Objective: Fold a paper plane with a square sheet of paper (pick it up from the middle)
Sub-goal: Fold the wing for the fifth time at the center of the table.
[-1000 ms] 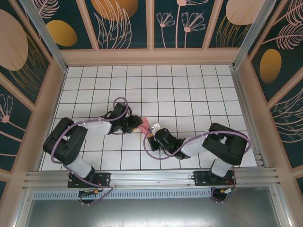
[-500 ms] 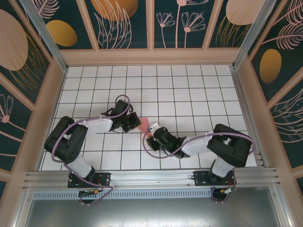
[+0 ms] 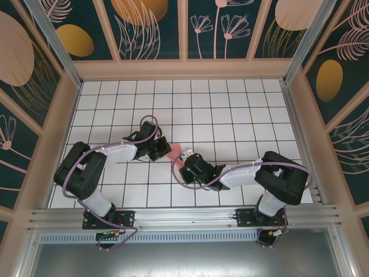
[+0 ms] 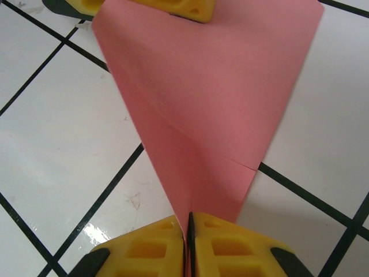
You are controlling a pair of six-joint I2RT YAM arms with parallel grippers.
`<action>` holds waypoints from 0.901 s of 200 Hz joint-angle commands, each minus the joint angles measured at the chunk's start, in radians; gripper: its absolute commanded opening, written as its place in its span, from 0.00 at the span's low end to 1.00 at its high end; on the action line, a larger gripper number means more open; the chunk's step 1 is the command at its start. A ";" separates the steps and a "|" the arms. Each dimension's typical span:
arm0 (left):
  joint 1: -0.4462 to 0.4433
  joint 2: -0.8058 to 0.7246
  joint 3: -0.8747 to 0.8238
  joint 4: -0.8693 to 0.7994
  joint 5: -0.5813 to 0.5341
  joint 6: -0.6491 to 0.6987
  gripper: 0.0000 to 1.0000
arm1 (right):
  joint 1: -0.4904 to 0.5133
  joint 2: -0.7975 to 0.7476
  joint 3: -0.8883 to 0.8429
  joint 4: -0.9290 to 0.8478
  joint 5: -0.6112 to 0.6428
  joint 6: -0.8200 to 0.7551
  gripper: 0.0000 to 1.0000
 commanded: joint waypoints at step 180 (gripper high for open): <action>0.004 -0.047 0.018 -0.066 -0.075 0.011 0.26 | -0.075 0.015 -0.046 0.135 -0.121 0.132 0.00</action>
